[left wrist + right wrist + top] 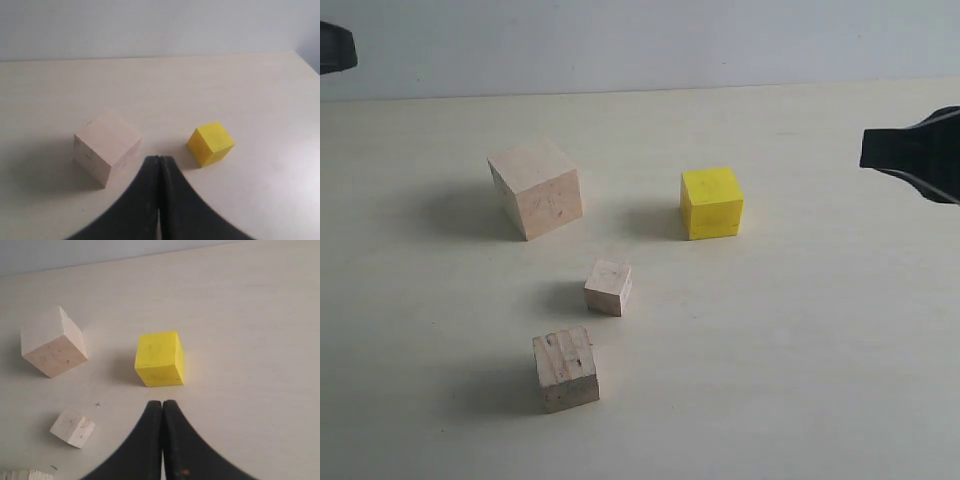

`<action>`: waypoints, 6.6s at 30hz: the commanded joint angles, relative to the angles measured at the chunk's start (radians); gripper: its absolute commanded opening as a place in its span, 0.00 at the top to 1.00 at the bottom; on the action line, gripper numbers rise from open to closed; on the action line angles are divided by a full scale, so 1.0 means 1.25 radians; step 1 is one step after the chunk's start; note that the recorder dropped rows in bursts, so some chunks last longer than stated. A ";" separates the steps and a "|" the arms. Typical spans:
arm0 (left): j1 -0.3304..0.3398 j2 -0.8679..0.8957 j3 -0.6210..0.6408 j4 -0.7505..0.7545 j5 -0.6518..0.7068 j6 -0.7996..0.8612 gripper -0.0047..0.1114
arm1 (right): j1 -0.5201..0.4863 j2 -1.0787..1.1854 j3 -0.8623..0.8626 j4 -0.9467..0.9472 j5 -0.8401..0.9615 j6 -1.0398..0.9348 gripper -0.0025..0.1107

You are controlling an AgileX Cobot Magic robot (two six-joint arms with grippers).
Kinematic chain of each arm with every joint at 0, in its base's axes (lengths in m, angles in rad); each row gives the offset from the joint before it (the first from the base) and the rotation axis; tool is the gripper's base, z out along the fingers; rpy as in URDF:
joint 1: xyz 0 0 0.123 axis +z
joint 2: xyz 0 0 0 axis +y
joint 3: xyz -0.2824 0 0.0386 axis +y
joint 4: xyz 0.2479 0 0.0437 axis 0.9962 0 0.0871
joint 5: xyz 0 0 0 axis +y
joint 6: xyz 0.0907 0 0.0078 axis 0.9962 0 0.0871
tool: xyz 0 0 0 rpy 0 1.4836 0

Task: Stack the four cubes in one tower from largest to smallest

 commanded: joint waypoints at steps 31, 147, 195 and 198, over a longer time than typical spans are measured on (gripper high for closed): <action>0.141 0.605 -0.252 -0.126 -0.152 -0.017 0.58 | 0.001 0.004 -0.005 0.105 0.038 0.096 0.98; 0.027 0.914 -0.415 -0.260 0.343 0.611 0.58 | 0.001 0.004 -0.005 0.103 0.124 0.040 0.98; 0.015 0.914 -0.415 -0.246 0.290 0.558 0.58 | 0.001 0.004 -0.005 0.103 0.126 0.041 0.98; 0.015 0.914 -0.415 -0.244 0.290 0.555 0.58 | 0.001 0.004 -0.005 0.103 0.126 0.041 0.98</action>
